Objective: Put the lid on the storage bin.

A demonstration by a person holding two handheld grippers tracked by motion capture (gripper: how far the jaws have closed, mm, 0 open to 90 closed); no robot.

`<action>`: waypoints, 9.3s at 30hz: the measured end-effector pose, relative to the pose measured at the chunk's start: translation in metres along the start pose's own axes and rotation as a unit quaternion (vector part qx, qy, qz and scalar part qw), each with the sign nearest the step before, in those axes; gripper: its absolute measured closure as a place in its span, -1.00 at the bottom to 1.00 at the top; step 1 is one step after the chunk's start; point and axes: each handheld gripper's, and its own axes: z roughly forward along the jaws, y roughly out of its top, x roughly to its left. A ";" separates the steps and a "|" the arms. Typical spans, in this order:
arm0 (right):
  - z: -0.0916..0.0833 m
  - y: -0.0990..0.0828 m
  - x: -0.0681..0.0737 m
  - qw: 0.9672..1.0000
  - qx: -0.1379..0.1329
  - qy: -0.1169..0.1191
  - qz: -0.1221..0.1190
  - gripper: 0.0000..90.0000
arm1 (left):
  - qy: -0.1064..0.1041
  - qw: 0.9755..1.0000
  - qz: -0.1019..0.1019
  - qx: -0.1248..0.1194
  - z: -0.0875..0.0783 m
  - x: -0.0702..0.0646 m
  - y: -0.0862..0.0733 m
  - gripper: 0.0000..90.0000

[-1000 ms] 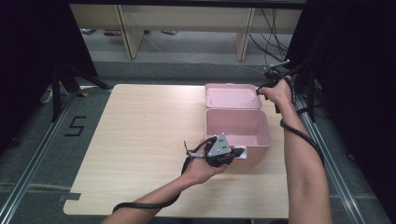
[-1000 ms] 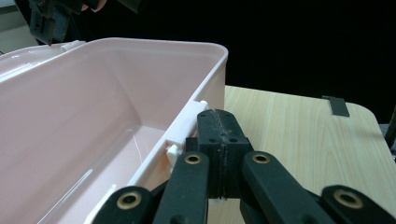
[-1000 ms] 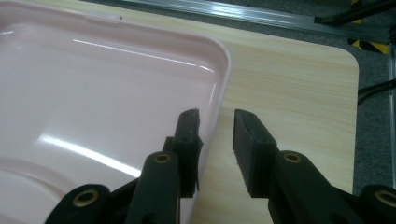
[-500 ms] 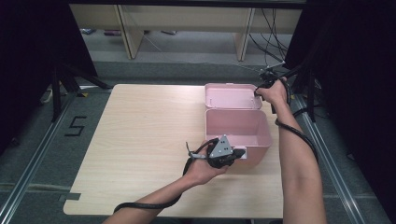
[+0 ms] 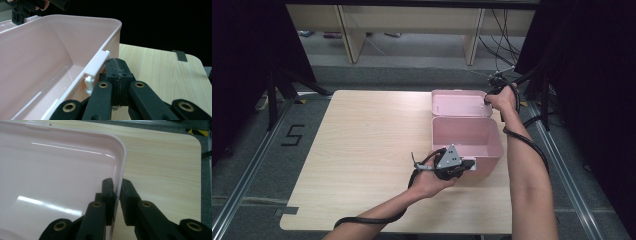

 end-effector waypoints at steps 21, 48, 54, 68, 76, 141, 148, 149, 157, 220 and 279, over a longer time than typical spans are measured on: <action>-0.021 0.003 0.003 1.000 -0.007 -0.007 0.020 0.94 | 0.005 1.000 -0.007 0.017 0.001 -0.006 0.003 1.00; -0.063 -0.001 0.003 0.997 -0.074 0.000 0.009 0.97 | 0.007 1.000 -0.001 0.025 0.000 -0.008 0.004 1.00; -0.067 -0.003 0.002 0.997 -0.082 0.002 0.014 0.98 | 0.006 1.000 -0.003 0.027 0.000 -0.008 0.004 1.00; -0.082 -0.007 0.002 0.995 -0.102 0.005 0.002 0.99 | 0.007 1.000 -0.004 0.029 0.000 -0.007 0.005 1.00; -0.089 -0.011 0.003 0.994 -0.111 0.004 0.006 0.99 | 0.007 1.000 -0.009 0.029 0.000 -0.006 0.006 1.00; -0.111 -0.054 0.011 0.975 -0.221 -0.005 -0.001 1.00 | 0.013 0.999 -0.019 0.027 0.001 -0.006 0.007 1.00; -0.113 -0.057 0.010 0.973 -0.229 -0.008 -0.009 1.00 | 0.011 0.999 -0.021 0.023 0.001 -0.006 0.007 1.00; -0.113 -0.057 0.010 0.973 -0.229 -0.008 -0.009 1.00 | 0.011 0.999 -0.021 0.023 0.001 -0.006 0.007 1.00; -0.116 -0.062 0.010 0.971 -0.237 -0.008 -0.019 1.00 | 0.013 0.999 -0.019 0.028 0.001 -0.006 0.007 1.00; -0.129 -0.097 0.020 0.956 -0.290 -0.023 -0.044 0.99 | 0.012 0.999 -0.005 0.044 0.002 -0.006 0.011 1.00; -0.131 -0.124 0.024 0.940 -0.332 -0.039 -0.073 0.98 | 0.103 0.989 -0.092 -0.060 -0.074 0.071 0.055 1.00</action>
